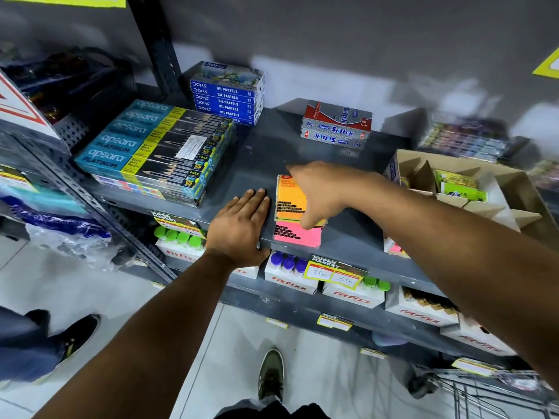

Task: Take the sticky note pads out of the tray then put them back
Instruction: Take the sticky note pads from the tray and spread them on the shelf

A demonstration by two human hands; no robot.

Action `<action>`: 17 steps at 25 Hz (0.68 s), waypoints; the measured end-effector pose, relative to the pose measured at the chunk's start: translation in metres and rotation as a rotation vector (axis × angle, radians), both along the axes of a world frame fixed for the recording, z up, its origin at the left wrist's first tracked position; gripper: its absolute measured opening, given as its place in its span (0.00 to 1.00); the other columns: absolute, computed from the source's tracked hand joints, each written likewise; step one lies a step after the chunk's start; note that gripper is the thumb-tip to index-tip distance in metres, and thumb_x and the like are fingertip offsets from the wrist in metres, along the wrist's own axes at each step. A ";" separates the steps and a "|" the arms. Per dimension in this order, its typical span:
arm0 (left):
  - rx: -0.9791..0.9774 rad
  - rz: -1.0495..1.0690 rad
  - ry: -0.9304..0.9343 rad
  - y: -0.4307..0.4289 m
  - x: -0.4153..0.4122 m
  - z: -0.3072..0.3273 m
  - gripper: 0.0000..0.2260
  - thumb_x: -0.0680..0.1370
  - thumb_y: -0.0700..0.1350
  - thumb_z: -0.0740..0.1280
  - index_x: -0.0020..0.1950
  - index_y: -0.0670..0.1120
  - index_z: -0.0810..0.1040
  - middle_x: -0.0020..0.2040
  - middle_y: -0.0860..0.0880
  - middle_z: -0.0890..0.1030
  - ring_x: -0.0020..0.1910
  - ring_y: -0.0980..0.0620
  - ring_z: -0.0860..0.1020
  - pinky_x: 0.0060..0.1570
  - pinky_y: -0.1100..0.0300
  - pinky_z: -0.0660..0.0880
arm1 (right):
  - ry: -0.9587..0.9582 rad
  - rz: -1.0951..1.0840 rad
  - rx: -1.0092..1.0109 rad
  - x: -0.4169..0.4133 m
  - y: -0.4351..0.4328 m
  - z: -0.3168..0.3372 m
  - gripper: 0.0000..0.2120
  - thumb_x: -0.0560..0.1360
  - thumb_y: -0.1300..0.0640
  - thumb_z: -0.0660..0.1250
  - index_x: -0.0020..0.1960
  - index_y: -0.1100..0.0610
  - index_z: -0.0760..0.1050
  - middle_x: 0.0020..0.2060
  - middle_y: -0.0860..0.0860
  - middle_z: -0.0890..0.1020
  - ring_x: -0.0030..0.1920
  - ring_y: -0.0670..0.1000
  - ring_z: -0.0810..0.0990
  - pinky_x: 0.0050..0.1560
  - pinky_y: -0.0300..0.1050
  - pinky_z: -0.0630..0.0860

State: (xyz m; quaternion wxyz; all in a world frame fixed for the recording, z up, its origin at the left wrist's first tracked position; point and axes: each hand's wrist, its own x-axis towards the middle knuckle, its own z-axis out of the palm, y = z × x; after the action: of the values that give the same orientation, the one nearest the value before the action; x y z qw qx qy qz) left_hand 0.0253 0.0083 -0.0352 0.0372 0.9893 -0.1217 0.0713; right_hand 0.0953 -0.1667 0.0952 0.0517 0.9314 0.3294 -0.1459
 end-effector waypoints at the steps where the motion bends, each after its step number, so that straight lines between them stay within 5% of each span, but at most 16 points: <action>1: 0.001 0.000 0.002 0.000 0.000 0.001 0.39 0.63 0.58 0.57 0.71 0.40 0.67 0.72 0.41 0.69 0.71 0.41 0.68 0.69 0.46 0.63 | -0.008 0.007 -0.009 -0.006 0.000 -0.004 0.40 0.56 0.43 0.78 0.63 0.56 0.68 0.46 0.52 0.77 0.44 0.55 0.78 0.34 0.45 0.74; 8: 0.043 0.008 0.029 0.000 0.000 0.000 0.41 0.63 0.59 0.60 0.73 0.41 0.63 0.75 0.43 0.65 0.73 0.43 0.64 0.71 0.49 0.58 | 0.016 -0.022 -0.035 -0.019 -0.001 -0.023 0.31 0.58 0.45 0.78 0.49 0.53 0.62 0.40 0.50 0.72 0.40 0.54 0.75 0.31 0.45 0.70; 17: 0.059 0.018 0.039 0.001 0.000 -0.002 0.43 0.64 0.60 0.61 0.75 0.42 0.58 0.77 0.45 0.59 0.76 0.47 0.57 0.73 0.52 0.51 | 0.103 -0.073 0.018 -0.020 -0.003 -0.027 0.33 0.61 0.47 0.80 0.57 0.55 0.66 0.41 0.50 0.75 0.37 0.48 0.73 0.31 0.43 0.69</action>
State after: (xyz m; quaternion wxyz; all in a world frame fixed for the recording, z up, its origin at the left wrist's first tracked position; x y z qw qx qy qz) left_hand 0.0251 0.0092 -0.0370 0.0096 0.9922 -0.1143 0.0484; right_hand 0.0757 -0.1694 0.0679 0.0211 0.9344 0.2989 -0.1926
